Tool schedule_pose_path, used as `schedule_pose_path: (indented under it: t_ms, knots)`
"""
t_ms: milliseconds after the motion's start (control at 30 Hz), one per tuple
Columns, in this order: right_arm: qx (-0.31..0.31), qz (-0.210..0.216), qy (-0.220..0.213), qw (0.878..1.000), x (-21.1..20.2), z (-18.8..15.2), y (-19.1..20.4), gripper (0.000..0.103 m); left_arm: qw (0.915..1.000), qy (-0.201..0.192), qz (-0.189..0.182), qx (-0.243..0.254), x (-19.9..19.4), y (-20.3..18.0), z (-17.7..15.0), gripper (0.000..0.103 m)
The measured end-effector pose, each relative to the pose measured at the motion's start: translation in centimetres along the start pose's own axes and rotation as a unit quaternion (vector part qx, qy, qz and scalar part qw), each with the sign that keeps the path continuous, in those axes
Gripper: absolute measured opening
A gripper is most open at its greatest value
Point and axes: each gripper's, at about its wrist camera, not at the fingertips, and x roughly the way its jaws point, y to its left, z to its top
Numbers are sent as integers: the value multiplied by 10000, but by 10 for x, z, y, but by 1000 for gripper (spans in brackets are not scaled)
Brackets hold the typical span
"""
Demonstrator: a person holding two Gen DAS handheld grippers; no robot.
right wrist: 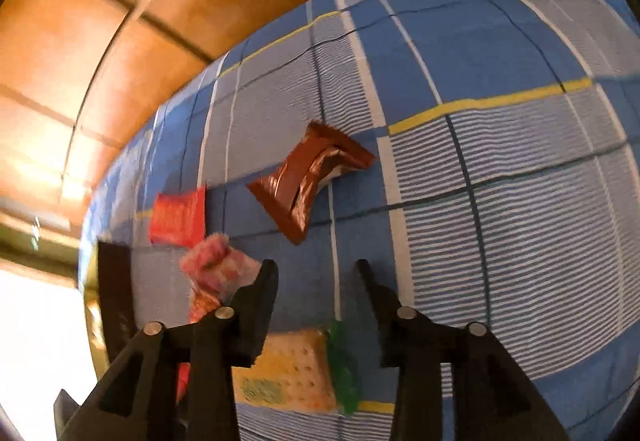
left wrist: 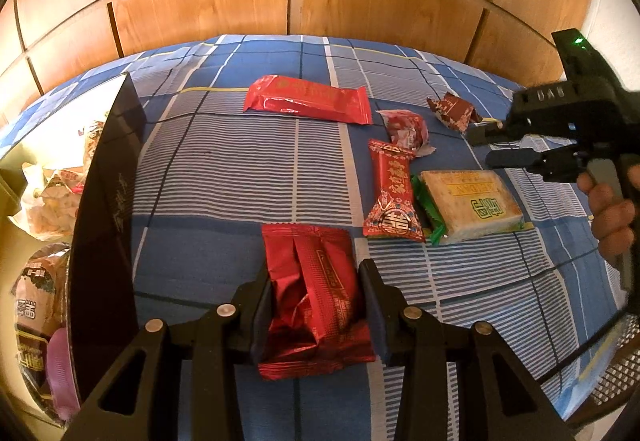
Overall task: Organize snacks
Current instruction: 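Grasp the brown wrapper with the right gripper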
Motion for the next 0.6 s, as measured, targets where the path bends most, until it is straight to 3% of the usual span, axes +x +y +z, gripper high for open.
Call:
schedule_pose_path:
  t_ms: [267,533,600]
  knots:
    - [876,-46,-462,9951,15,26,1,46,10000,-15,-12,-1,0,1,0,41]
    - [892,-415,-614,9933,20,47,11,47,10000,-25,-37,-21,0,2,-1,41]
    - [1044,-214,-647,9922,17,49,11,47,10000,-26,-42,-26,0,2,-1,41]
